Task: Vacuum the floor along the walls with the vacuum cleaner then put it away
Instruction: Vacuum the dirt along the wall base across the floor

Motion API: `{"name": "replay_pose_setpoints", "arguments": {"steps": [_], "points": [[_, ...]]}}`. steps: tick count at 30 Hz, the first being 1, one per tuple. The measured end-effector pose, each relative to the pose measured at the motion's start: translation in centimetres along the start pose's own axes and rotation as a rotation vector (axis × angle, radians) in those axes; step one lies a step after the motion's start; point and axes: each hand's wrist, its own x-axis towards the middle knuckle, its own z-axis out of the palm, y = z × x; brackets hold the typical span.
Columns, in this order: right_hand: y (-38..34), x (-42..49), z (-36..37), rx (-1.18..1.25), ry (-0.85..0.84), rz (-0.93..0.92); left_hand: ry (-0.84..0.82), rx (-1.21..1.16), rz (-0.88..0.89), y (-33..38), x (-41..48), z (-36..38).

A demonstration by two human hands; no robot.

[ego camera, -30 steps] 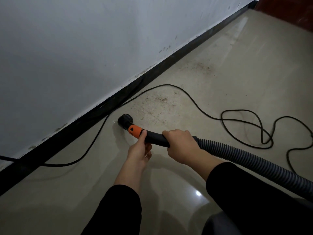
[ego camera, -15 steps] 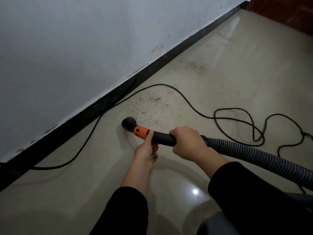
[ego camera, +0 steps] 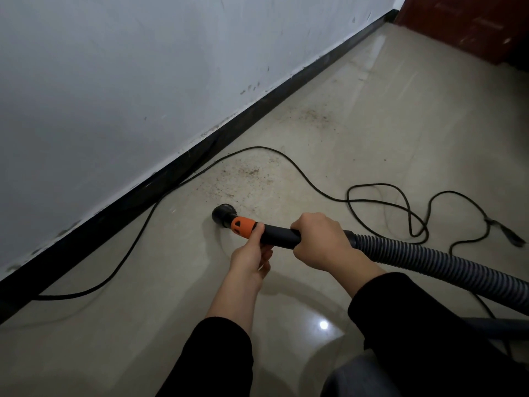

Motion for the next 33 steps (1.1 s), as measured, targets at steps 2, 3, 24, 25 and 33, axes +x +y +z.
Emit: {"name": "replay_pose_setpoints", "arguments": {"steps": [2,3,24,25,33], "points": [[0.4,-0.1,-0.1,0.0,0.003,0.016,-0.002,0.005,-0.008,-0.2,0.0,0.4],[0.5,-0.1,-0.2,-0.002,0.005,0.024,-0.004,0.006,-0.011,-0.3,0.1,0.7],[4.7,-1.1,-1.1,-0.04,0.021,0.131,-0.059,0.033,-0.058,-2.3,-0.3,5.3],[4.9,-1.1,-1.2,-0.047,0.026,0.137,-0.061,0.034,-0.061,-2.4,-0.4,5.6],[6.3,-1.7,-1.6,-0.064,0.046,0.186,-0.099,0.047,-0.083,-3.1,-0.7,7.3]]}}
